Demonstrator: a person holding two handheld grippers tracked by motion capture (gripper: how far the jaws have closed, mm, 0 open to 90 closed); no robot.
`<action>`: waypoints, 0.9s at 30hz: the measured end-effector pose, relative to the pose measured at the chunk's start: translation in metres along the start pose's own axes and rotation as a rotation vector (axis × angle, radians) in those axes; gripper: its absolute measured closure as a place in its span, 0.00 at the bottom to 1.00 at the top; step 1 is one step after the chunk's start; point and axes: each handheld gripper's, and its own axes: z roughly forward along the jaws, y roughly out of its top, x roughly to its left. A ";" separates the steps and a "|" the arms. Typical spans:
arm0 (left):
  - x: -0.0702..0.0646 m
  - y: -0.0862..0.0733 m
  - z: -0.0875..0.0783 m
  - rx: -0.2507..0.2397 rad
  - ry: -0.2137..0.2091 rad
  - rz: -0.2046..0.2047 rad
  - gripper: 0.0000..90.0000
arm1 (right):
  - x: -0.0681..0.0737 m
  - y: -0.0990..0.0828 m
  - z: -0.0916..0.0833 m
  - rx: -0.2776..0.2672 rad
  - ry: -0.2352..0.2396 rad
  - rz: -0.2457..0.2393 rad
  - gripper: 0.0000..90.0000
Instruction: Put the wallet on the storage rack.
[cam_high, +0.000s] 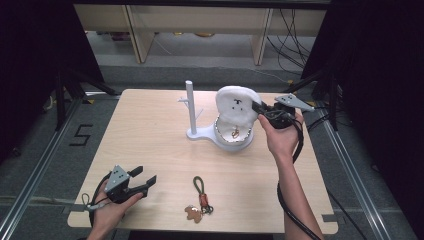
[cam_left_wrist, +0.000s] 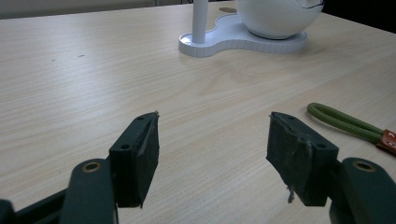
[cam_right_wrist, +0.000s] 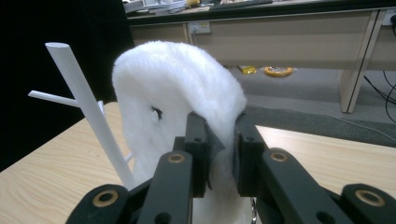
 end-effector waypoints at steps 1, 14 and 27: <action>0.000 0.001 -0.001 0.008 0.008 0.018 0.38 | 0.000 -0.001 0.000 0.006 -0.003 0.007 0.89; 0.000 0.000 0.000 0.006 0.006 0.018 0.37 | -0.006 -0.012 0.008 0.042 -0.014 0.011 0.89; 0.000 0.000 0.000 0.007 0.006 0.019 0.37 | -0.010 -0.020 0.012 0.072 -0.015 0.023 0.89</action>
